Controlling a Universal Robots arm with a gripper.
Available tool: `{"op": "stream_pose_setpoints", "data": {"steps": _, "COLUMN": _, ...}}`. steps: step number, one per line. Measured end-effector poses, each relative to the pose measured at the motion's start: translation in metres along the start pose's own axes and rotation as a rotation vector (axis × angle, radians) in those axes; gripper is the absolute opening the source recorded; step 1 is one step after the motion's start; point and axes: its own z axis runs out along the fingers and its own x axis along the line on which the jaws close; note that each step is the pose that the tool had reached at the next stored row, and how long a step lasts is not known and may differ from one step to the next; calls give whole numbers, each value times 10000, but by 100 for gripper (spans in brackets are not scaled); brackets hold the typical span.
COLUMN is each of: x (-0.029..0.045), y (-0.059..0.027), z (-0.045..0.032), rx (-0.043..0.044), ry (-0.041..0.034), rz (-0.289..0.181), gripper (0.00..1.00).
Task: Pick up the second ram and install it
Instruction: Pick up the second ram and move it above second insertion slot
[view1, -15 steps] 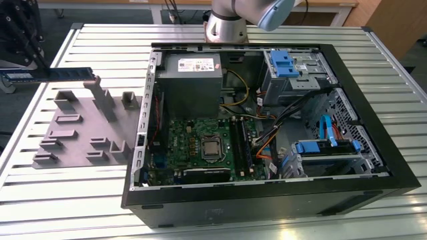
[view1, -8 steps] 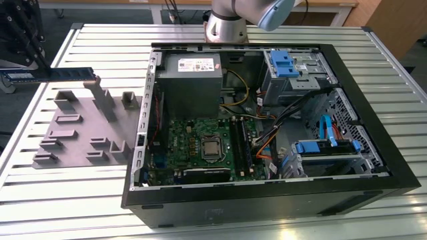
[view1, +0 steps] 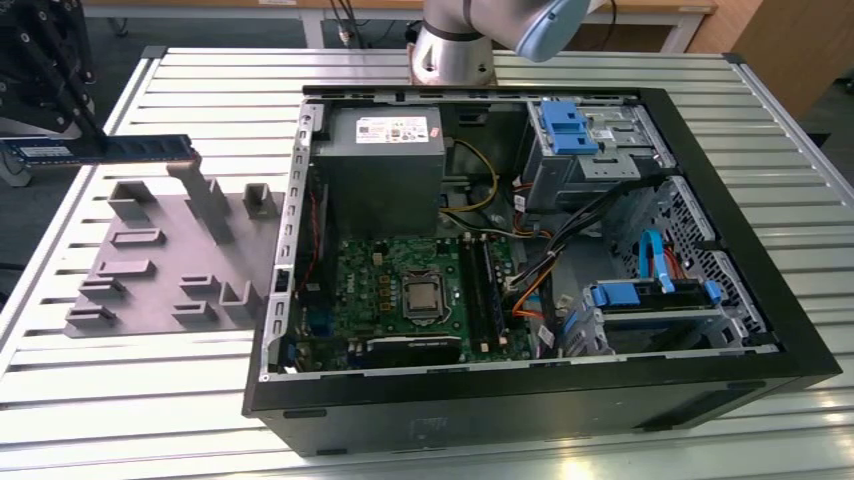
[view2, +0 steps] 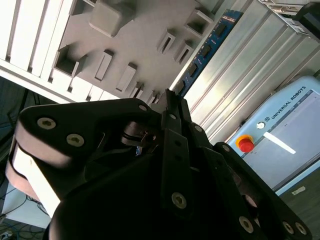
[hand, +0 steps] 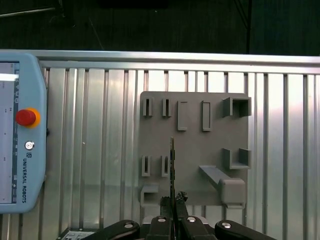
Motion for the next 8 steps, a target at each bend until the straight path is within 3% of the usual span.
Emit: {"op": "stream_pose_setpoints", "data": {"steps": 8, "x": 1, "y": -63, "z": -1, "rx": 0, "ry": 0, "rz": 0, "gripper": 14}}
